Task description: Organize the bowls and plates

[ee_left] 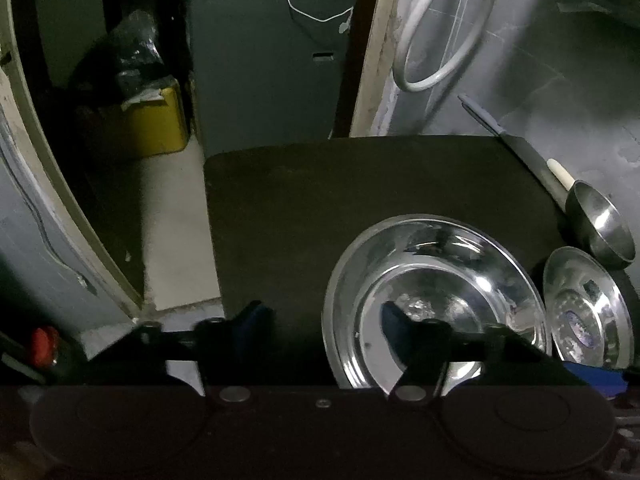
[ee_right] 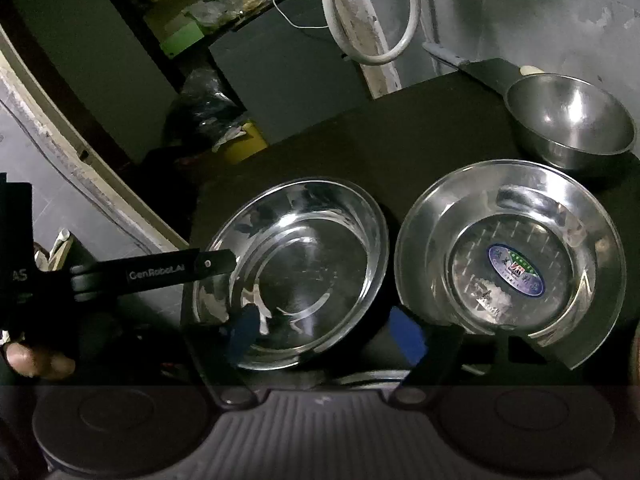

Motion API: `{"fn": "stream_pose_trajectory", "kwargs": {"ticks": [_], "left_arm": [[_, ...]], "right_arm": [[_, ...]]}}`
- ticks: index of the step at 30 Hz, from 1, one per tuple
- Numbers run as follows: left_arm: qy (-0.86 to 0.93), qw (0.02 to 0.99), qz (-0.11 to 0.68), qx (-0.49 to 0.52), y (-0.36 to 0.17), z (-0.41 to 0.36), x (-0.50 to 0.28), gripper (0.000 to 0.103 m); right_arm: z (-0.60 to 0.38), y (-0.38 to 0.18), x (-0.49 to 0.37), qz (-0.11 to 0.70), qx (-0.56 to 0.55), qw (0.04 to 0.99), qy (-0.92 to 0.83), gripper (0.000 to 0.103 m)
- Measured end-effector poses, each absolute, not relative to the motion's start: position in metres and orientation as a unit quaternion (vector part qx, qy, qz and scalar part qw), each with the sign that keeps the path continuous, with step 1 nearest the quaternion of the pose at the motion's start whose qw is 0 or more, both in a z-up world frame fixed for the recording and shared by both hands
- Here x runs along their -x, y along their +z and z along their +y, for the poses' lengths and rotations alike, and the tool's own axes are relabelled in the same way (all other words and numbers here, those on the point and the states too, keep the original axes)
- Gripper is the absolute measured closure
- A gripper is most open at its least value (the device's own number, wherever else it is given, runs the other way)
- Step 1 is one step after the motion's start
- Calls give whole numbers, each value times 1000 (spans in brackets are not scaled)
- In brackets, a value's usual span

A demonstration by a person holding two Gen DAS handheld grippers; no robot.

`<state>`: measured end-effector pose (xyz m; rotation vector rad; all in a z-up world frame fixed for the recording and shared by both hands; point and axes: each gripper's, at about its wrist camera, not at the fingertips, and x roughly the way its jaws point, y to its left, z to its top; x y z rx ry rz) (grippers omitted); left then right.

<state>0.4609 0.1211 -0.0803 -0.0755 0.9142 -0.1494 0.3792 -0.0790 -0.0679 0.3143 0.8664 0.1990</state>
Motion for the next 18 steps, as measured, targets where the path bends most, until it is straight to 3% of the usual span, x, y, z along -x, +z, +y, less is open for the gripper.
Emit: {"fn": "stream_pose_trajectory", "kwargs": {"ticks": [7,10,13,18], "left_arm": [[-95,887,449,52,-84,118,-462,79],[-93,889,447,49,-85,119,-461,87],[-92,889,447,50,-84,123,-458,89],[-91,895,434,37,-75,121,-448,89]], "right_arm": [[-80,-74,-385,424,-167,886,87,54],[-79,-75,-384,423,-162,888,78,65],[-78,-76,-384,422,-150,892,65,80],[-76,-69,-375,403,-135,902,71,81]]}}
